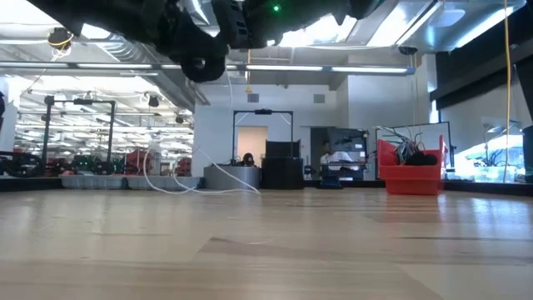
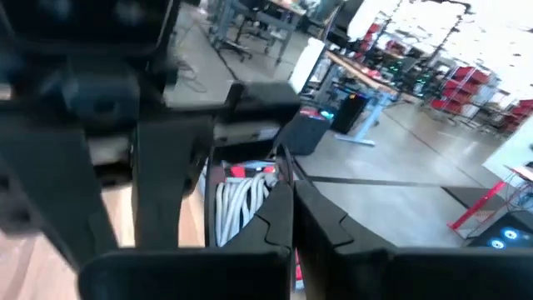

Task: Coil cords
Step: Coil the white wire on the black spool

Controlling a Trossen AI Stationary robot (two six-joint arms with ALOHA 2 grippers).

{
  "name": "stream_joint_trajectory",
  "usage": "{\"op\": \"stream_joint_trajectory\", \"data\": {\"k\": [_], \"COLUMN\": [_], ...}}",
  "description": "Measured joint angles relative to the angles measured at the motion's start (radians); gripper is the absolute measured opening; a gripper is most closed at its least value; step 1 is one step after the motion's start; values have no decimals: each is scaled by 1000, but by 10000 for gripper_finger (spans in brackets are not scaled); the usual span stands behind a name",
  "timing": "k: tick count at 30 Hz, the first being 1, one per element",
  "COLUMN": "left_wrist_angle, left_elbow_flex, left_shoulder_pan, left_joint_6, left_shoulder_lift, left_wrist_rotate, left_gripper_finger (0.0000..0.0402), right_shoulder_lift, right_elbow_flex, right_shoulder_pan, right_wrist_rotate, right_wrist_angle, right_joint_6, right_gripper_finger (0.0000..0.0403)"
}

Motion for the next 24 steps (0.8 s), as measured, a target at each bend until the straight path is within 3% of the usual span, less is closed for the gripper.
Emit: {"op": "stream_joint_trajectory", "data": {"k": [13, 24], "left_wrist_angle": [-57, -94], "left_elbow_flex": [2, 4], "left_shoulder_pan": [2, 9], "left_joint_6": [11, 47], "left_shoulder_lift": [32, 31], "left_wrist_rotate": [-12, -31], "left_gripper_finger": [0, 0], "right_shoulder_lift": [-103, -131], "right_elbow_flex": [-2, -3], "right_shoulder_pan": [105, 217], "right_wrist_rotate": [210, 272], "right_wrist_angle": [31, 164], "right_joint_6": [-54, -221], "right_gripper_finger": [5, 5]}}
